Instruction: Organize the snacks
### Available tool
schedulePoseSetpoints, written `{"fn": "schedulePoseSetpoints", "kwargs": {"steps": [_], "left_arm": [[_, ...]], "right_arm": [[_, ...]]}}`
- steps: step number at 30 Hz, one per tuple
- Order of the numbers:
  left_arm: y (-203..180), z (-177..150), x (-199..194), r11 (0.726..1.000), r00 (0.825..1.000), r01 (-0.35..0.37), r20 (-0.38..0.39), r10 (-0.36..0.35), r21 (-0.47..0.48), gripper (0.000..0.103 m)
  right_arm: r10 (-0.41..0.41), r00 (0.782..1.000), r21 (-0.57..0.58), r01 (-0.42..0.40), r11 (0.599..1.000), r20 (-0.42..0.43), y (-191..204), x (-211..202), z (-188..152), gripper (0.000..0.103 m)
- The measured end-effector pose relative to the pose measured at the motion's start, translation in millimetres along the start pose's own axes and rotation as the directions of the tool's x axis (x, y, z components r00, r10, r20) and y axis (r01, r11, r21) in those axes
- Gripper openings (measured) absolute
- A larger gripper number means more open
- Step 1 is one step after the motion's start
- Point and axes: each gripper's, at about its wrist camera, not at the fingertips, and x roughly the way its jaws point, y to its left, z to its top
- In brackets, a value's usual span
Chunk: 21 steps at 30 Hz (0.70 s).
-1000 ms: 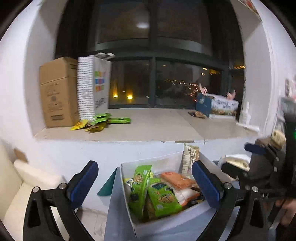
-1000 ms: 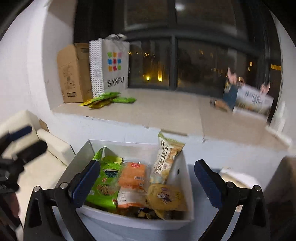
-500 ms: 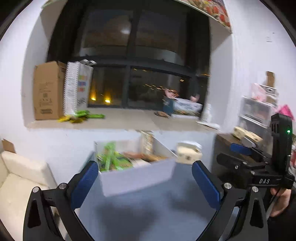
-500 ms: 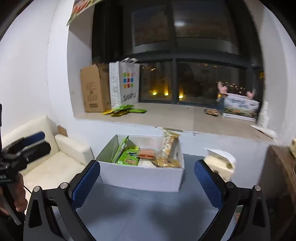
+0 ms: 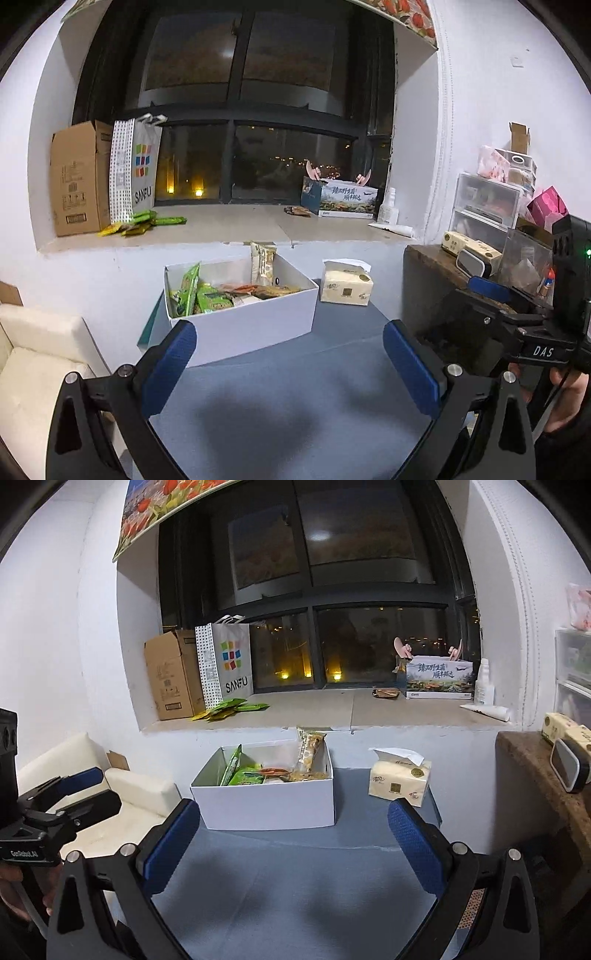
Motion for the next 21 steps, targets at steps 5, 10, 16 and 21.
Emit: {"fn": "schedulePoseSetpoints", "kwargs": {"steps": [5,10,16,21], "left_arm": [[7,-2,5,0.999,1.0,0.005,-0.019,-0.006,-0.034,0.103],[7,-3,6,1.0,1.0,-0.001,-0.021,0.0,-0.028,0.103],[3,-5,9,1.0,0.999,0.007,-0.031,-0.007,-0.02,0.103],[2,-4,8,1.0,0.999,0.006,-0.031,-0.006,-0.016,0.103]], "right_arm": [[0.0,1.0,0.004,0.0,1.0,-0.03,1,7,-4,0.103],[-0.003,1.0,-0.011,0.003,1.0,-0.027,7,5,-5,0.103],[0.005,1.0,-0.019,-0.006,1.0,-0.015,10,1,-2,0.103],[0.008,1.0,-0.02,-0.008,1.0,-0.015,10,1,-2,0.103]]}}
